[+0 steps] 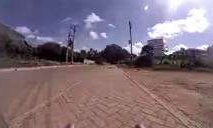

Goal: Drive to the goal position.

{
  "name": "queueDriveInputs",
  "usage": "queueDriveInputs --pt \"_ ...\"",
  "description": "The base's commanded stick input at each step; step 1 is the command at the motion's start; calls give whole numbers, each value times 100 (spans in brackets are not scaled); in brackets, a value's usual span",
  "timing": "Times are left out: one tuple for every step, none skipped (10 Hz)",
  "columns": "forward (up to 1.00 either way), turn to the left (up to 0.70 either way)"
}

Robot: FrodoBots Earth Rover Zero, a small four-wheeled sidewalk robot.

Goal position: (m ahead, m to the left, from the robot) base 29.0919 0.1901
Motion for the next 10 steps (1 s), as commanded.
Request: queueDriveInputs --pt "100 0" --pt "100 0" --pt "100 0" --pt "100 0" --pt "100 0" --pt "100 -24" --pt "100 -5" --pt "100 0" --pt "100 0" --pt "100 0"
